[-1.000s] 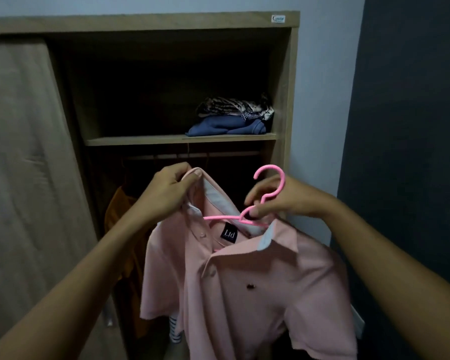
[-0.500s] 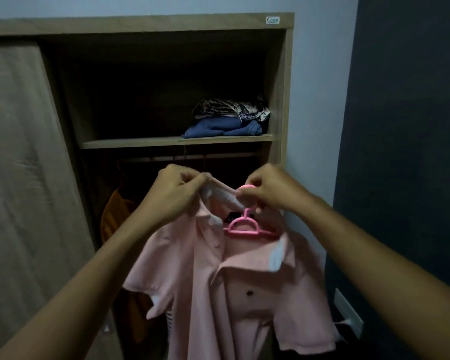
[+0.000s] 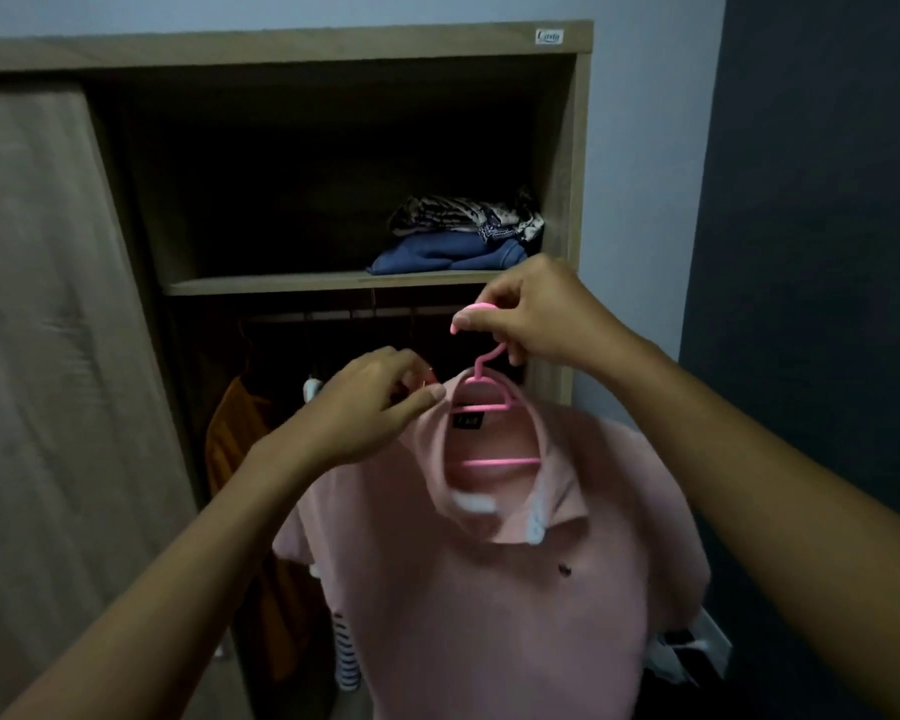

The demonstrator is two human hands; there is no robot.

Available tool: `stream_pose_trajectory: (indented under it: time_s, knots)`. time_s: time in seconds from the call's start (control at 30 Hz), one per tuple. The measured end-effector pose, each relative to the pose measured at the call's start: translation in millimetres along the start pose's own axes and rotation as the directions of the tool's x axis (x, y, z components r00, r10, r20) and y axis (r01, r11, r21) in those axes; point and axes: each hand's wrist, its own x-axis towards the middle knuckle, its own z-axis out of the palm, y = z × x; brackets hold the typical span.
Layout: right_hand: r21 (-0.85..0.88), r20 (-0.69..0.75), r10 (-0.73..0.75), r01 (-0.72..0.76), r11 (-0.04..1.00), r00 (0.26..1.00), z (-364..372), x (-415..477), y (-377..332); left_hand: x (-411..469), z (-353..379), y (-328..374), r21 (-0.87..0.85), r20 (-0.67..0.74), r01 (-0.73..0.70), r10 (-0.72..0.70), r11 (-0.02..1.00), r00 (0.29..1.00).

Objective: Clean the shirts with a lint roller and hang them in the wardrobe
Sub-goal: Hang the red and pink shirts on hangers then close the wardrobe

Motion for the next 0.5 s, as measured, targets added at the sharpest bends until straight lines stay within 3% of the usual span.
stream_pose_trajectory:
  time_s: [0.07,0.17,0.4,0.5]
  knots:
    - [0.005,-0.06,-0.042,0.042,0.999,0.997,-7.4,1.3,-1.2,0.7,5.5,-5.7,-0.007,0.074,-0.056,0.057,0.998,0.996]
    - [0.029,-0.125,-0.087,0.091,0.995,0.988,-22.5,2.2,-3.9,-3.0,11.9,-12.7,-0.085,0.029,-0.114,0.117,0.99,0.993]
    - [0.041,0.115,-0.138,0.134,0.99,0.984,-32.4,5.8,1.1,-0.2,14.0,-13.4,-0.147,-0.103,-0.175,0.161,0.974,0.982]
    - [0.013,0.225,-0.123,0.124,0.992,0.967,-26.2,6.3,4.1,5.0,14.9,-15.7,-0.151,-0.098,-0.125,0.111,0.981,0.989]
